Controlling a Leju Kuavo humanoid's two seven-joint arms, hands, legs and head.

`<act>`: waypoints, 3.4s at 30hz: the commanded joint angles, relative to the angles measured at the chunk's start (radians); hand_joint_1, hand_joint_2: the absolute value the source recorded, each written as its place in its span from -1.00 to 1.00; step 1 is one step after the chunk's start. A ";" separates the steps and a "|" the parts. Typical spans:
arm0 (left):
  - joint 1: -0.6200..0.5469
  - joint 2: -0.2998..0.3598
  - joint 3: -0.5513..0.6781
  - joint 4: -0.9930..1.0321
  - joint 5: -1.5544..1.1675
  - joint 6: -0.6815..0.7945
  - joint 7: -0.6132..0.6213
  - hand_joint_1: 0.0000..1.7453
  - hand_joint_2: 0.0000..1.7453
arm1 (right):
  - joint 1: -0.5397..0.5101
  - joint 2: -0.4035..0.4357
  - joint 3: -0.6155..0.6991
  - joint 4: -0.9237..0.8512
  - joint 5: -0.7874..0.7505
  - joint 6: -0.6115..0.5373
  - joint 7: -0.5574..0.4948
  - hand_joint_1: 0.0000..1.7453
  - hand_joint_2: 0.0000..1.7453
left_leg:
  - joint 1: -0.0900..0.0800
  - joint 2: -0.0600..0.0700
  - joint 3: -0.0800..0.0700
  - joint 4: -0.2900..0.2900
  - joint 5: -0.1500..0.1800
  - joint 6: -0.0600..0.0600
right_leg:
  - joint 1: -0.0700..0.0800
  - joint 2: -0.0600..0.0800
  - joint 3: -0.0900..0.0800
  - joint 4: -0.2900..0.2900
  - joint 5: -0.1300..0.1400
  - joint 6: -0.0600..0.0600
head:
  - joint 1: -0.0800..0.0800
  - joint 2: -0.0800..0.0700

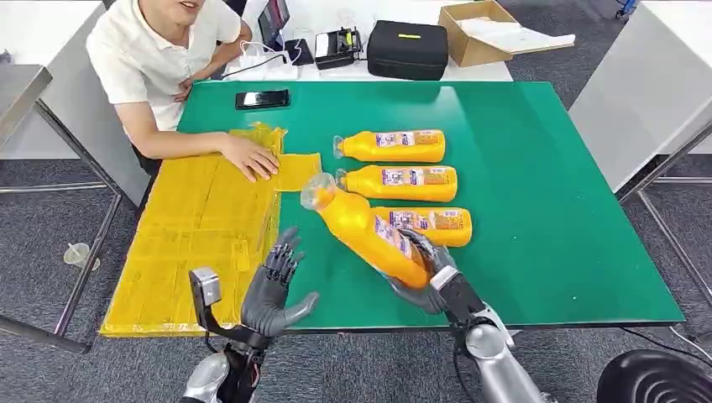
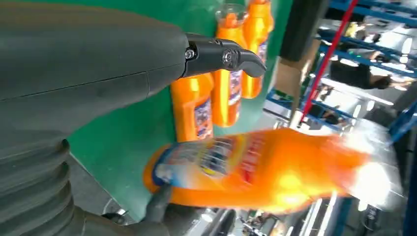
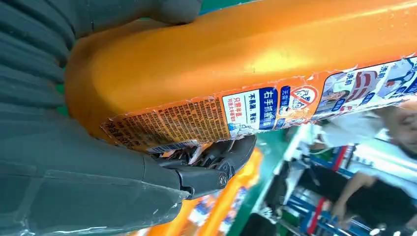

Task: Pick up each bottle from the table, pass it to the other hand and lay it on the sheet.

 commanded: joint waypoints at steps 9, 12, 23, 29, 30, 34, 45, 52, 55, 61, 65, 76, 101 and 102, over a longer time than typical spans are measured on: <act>-0.089 0.020 -0.050 0.131 0.014 -0.018 -0.030 -1.00 1.00 | -0.060 0.062 0.055 0.043 -0.023 0.000 -0.009 1.00 1.00 | 0.001 0.002 0.003 0.000 -0.002 0.000 | 0.002 0.001 0.003 0.000 -0.001 -0.004 | 0.000 0.000; -0.102 0.017 -0.051 0.105 0.011 -0.030 -0.051 -1.00 1.00 | -0.069 0.078 0.101 0.069 -0.008 0.004 -0.016 1.00 1.00 | 0.001 0.004 0.003 0.001 -0.002 -0.001 | 0.002 0.002 0.003 0.000 -0.001 -0.004 | 0.000 0.000; -0.122 -0.003 -0.021 0.081 0.066 -0.062 -0.051 -1.00 1.00 | -0.091 0.101 0.231 0.176 0.014 0.001 -0.066 1.00 1.00 | 0.003 0.004 0.007 0.001 -0.004 -0.001 | 0.003 0.002 0.007 -0.001 -0.002 -0.006 | 0.000 0.000; -0.147 -0.017 -0.006 0.128 0.101 -0.059 -0.040 -1.00 1.00 | -0.101 0.112 0.256 0.183 0.019 0.009 -0.073 1.00 1.00 | 0.002 0.003 0.004 0.000 -0.002 -0.001 | 0.003 0.001 0.005 0.000 -0.002 -0.005 | 0.000 0.000; -0.148 -0.017 -0.006 0.130 0.101 -0.057 -0.040 -1.00 1.00 | -0.101 0.114 0.257 0.183 0.019 0.008 -0.073 1.00 1.00 | 0.001 0.001 0.002 0.000 -0.001 0.000 | 0.001 0.000 0.002 0.000 -0.001 -0.003 | 0.000 0.000; -0.161 -0.020 -0.015 0.124 0.107 -0.067 -0.054 -1.00 1.00 | -0.106 0.124 0.274 0.213 0.007 0.008 -0.077 1.00 1.00 | 0.001 0.002 0.003 0.000 -0.001 0.000 | 0.002 0.001 0.003 0.000 -0.001 -0.004 | 0.000 0.000; -0.134 -0.020 -0.010 0.079 0.106 -0.067 -0.077 1.00 1.00 | -0.092 0.122 0.248 0.225 -0.019 0.005 -0.072 -1.00 1.00 | 0.001 0.001 0.002 0.000 -0.001 0.000 | 0.001 0.000 0.002 -0.001 -0.001 -0.003 | 0.000 0.000; -0.086 -0.016 0.012 0.021 0.146 -0.087 -0.063 1.00 1.00 | -0.071 0.130 0.222 0.243 -0.024 -0.011 -0.063 -1.00 1.00 | 0.002 0.002 0.005 0.001 -0.003 0.000 | 0.003 0.000 0.005 -0.001 -0.002 -0.005 | 0.000 0.000; -0.078 -0.010 0.019 0.015 0.156 -0.085 -0.055 1.00 1.00 | -0.064 0.129 0.219 0.248 -0.020 -0.015 -0.064 -1.00 1.00 | 0.001 0.002 0.003 0.000 -0.002 0.000 | 0.002 0.001 0.003 -0.001 -0.001 -0.003 | 0.000 0.000; -0.077 -0.005 0.019 0.006 0.129 -0.054 -0.059 1.00 1.00 | -0.054 0.133 0.193 0.246 -0.019 -0.039 -0.061 -1.00 1.00 | 0.001 0.002 0.003 0.000 -0.002 0.000 | 0.001 0.000 0.003 -0.001 -0.001 -0.003 | 0.000 0.000; -0.028 0.032 0.032 -0.135 -0.093 0.107 -0.121 1.00 1.00 | 0.005 0.153 0.046 0.184 0.073 -0.336 -0.027 -1.00 1.00 | 0.001 0.001 0.003 0.000 -0.002 0.000 | 0.002 0.000 0.003 -0.001 -0.001 -0.003 | 0.000 0.000; -0.006 0.146 0.049 -0.239 -0.533 0.440 -0.116 1.00 1.00 | 0.105 0.158 -0.348 -0.184 0.161 -0.917 -0.082 -1.00 1.00 | 0.000 -0.002 0.001 0.000 -0.001 -0.001 | 0.001 -0.003 0.002 0.001 -0.003 -0.004 | 0.000 0.000; -0.346 0.252 -0.120 0.296 -1.348 0.496 0.143 1.00 1.00 | 0.022 0.107 -0.114 -0.056 0.043 -0.846 -0.082 -1.00 1.00 | 0.001 0.000 0.003 0.000 0.000 0.000 | 0.002 -0.001 0.003 -0.001 0.000 -0.003 | 0.000 0.000; -0.377 0.251 -0.129 0.370 -1.366 0.492 0.139 1.00 1.00 | 0.020 0.105 -0.103 -0.041 0.031 -0.842 -0.082 -1.00 1.00 | 0.002 -0.001 0.003 0.000 0.000 -0.001 | 0.002 -0.002 0.004 -0.001 0.000 -0.004 | 0.000 0.000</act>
